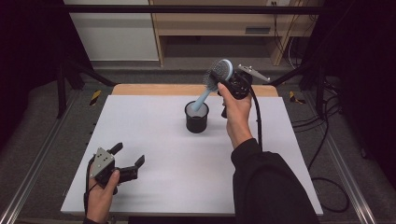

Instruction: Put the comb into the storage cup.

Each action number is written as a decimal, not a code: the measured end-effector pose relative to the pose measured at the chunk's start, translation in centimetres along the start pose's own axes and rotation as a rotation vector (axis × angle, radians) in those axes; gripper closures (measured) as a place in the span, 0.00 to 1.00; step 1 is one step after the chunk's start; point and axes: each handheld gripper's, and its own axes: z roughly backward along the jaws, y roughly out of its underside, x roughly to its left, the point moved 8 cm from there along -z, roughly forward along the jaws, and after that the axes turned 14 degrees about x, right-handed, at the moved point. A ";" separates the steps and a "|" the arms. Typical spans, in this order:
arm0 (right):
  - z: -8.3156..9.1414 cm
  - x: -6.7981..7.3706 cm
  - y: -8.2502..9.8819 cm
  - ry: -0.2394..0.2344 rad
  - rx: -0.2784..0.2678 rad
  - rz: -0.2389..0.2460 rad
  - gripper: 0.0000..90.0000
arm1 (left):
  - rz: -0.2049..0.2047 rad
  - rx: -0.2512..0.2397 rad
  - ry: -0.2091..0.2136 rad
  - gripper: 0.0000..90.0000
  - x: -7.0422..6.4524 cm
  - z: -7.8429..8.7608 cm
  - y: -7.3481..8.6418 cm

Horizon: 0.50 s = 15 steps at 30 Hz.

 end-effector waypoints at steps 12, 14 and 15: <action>-0.8 -0.4 0.8 0.022 0.008 0.003 0.57 | 0.003 0.000 -0.002 0.05 0.1 0.0 0.0; -1.0 -0.4 0.9 0.023 0.013 0.004 0.57 | -0.003 0.001 -0.001 0.05 0.0 0.0 0.0; -1.1 -0.4 1.0 0.025 0.015 0.009 0.56 | -0.003 0.000 0.000 0.05 0.0 0.0 0.0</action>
